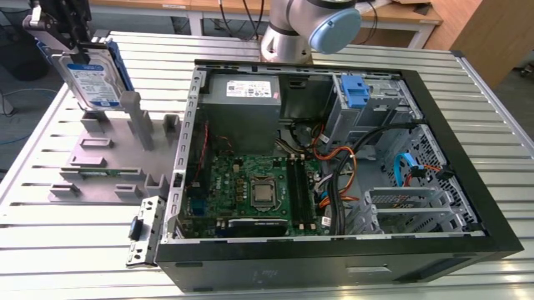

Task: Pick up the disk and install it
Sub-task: 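Pick up the disk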

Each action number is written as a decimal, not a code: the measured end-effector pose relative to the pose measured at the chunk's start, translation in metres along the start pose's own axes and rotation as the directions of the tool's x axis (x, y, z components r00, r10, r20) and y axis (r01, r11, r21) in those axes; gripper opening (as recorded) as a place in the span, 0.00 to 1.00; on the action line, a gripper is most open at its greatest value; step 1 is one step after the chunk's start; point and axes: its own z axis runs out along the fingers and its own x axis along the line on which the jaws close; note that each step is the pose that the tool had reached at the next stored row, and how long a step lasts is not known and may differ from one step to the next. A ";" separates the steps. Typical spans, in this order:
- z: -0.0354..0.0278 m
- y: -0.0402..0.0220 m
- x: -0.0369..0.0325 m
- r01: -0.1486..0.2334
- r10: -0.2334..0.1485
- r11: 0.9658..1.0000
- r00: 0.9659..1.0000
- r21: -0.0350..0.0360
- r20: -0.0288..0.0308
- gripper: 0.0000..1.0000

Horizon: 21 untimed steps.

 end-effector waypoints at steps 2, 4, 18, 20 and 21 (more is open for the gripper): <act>-0.0002 0.0000 0.0000 0.000 0.000 1.000 1.000 0.000 0.000 0.35; -0.0014 0.0000 -0.0001 0.000 0.000 1.000 1.000 0.000 0.000 0.35; -0.0050 0.0001 -0.0002 0.000 0.000 1.000 1.000 0.000 0.000 0.35; -0.0051 0.0002 -0.0002 0.000 0.000 1.000 1.000 0.000 0.000 0.35; -0.0053 0.0002 -0.0002 0.000 0.000 1.000 1.000 0.000 0.000 0.35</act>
